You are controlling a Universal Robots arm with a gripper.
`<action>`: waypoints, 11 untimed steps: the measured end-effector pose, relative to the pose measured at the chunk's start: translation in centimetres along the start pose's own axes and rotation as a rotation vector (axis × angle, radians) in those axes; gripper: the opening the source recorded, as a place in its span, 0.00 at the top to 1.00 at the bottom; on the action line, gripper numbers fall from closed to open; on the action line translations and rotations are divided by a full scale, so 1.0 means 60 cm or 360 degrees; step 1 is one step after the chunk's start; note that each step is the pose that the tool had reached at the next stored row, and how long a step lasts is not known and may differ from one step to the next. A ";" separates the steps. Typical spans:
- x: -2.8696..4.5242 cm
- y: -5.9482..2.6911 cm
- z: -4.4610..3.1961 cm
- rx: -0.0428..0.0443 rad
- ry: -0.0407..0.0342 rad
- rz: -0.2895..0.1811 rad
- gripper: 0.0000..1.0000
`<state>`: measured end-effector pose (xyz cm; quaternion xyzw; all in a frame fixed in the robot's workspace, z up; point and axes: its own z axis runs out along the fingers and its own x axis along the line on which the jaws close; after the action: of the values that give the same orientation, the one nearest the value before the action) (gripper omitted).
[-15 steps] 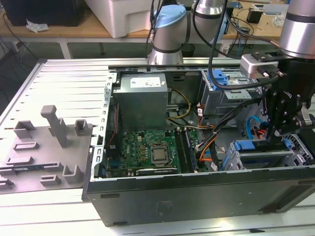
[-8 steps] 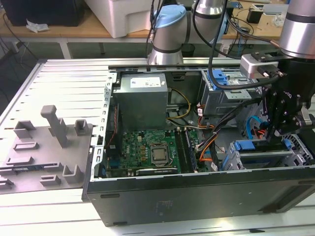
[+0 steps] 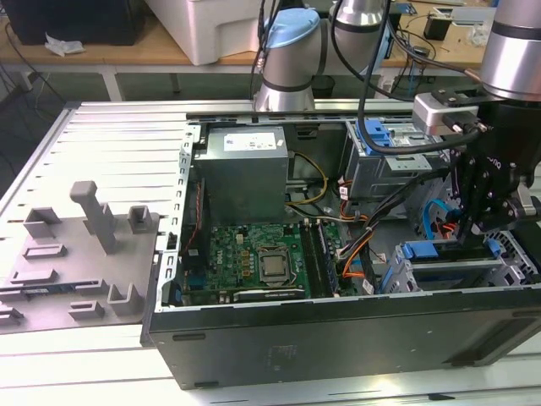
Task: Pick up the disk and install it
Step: 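Insert the first disk wire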
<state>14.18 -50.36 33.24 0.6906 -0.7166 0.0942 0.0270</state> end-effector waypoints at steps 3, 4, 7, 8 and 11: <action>0.001 0.000 -0.007 0.0000 0.0000 0.0000 0.83; 0.002 0.000 -0.008 0.0000 0.0001 0.0000 0.83; 0.002 0.000 -0.009 0.0000 0.0001 0.0000 0.82; 0.002 0.000 -0.009 0.0000 0.0001 0.0000 0.76; 0.002 0.000 -0.009 0.0000 0.0001 0.0000 0.76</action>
<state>14.10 -50.37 33.79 0.6906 -0.7166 0.0944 0.0272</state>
